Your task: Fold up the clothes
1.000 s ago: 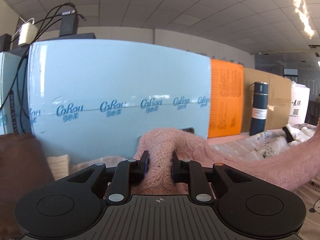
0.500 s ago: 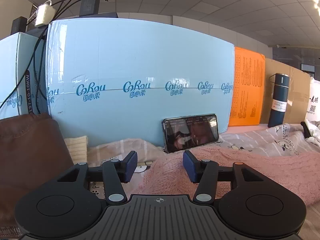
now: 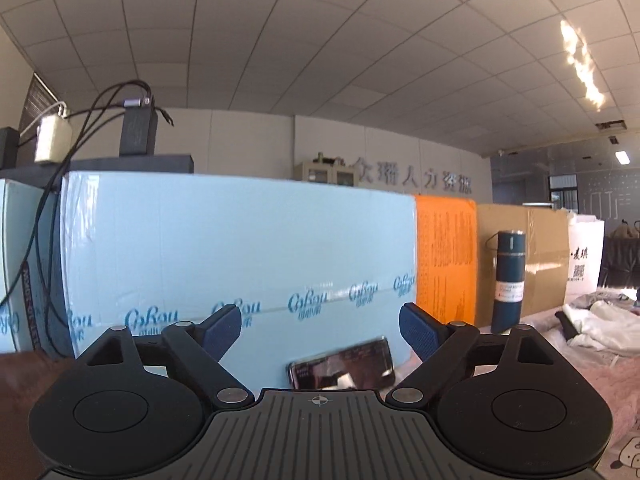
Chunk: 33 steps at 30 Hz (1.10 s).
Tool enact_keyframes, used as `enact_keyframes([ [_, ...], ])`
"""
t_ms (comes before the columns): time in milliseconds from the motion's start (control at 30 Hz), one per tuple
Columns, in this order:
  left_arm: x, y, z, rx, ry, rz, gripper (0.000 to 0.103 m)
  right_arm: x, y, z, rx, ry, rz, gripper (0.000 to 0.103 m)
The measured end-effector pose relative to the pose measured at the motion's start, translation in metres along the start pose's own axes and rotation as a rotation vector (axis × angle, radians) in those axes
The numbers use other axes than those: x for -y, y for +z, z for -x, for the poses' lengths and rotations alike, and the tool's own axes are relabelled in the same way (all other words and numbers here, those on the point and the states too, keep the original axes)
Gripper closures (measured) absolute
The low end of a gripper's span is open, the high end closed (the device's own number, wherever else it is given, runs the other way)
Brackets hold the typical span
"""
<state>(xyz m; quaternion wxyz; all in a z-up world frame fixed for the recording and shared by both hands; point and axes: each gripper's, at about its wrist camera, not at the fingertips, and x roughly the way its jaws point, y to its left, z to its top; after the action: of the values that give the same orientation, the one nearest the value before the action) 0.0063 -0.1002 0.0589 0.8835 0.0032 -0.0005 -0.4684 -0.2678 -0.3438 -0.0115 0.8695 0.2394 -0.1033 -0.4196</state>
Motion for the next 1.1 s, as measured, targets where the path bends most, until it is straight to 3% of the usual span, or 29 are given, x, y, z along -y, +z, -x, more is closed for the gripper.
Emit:
enact_keyframes([
  [33, -0.002, 0.004, 0.0, 0.02, 0.001, 0.004, 0.001, -0.006, 0.002, -0.002, -0.032, 0.068, 0.034, 0.007],
  [67, -0.003, 0.007, 0.0, 0.04, 0.001, -0.004, 0.0, -0.014, 0.004, -0.004, -0.063, 0.113, 0.088, 0.002],
  [167, -0.002, 0.011, -0.003, 0.073, -0.026, -0.044, 0.0, -0.037, 0.008, -0.008, -0.15, 0.203, 0.265, 0.0],
  [233, -0.004, 0.013, -0.01, 0.06, -0.105, -0.024, 0.0, -0.052, 0.009, -0.008, -0.194, 0.223, 0.389, 0.0],
  [300, -0.007, 0.014, -0.025, 0.021, -0.218, 0.057, 0.0, -0.058, 0.011, -0.009, -0.253, 0.281, 0.439, 0.0],
  [400, 0.0, 0.008, -0.047, -0.042, -0.283, 0.087, 0.0, -0.063, 0.01, -0.016, -0.373, 0.364, 0.475, 0.0],
  [533, 0.003, -0.013, -0.064, -0.173, -0.346, 0.047, 0.002, -0.067, -0.001, -0.034, -0.501, 0.322, 0.575, 0.0],
  [600, -0.001, -0.024, -0.07, -0.245, -0.396, 0.052, 0.009, -0.067, -0.009, -0.045, -0.556, 0.288, 0.622, 0.001],
  [700, 0.0, -0.04, -0.076, -0.343, -0.418, -0.009, 0.016, -0.066, -0.02, -0.067, -0.612, 0.27, 0.638, 0.003],
  [833, 0.003, -0.056, -0.078, -0.423, -0.468, -0.085, 0.016, -0.065, -0.036, -0.096, -0.678, 0.242, 0.638, 0.005],
  [900, 0.008, -0.062, -0.076, -0.438, -0.488, -0.135, 0.017, -0.064, -0.044, -0.11, -0.716, 0.213, 0.639, 0.02],
  [933, 0.011, -0.065, -0.075, -0.442, -0.501, -0.161, 0.023, -0.063, -0.048, -0.113, -0.731, 0.207, 0.642, 0.039],
  [967, 0.015, -0.068, -0.073, -0.444, -0.514, -0.187, 0.027, -0.063, -0.052, -0.116, -0.745, 0.203, 0.645, 0.05],
  [1000, 0.019, -0.071, -0.072, -0.443, -0.526, -0.217, 0.033, -0.062, -0.053, -0.115, -0.739, 0.209, 0.642, 0.052],
  [1067, 0.025, -0.073, -0.067, -0.431, -0.539, -0.273, 0.052, -0.063, -0.054, -0.108, -0.715, 0.226, 0.637, 0.07],
  [1100, 0.027, -0.073, -0.065, -0.418, -0.539, -0.296, 0.068, -0.063, -0.052, -0.103, -0.7, 0.23, 0.644, 0.076],
])
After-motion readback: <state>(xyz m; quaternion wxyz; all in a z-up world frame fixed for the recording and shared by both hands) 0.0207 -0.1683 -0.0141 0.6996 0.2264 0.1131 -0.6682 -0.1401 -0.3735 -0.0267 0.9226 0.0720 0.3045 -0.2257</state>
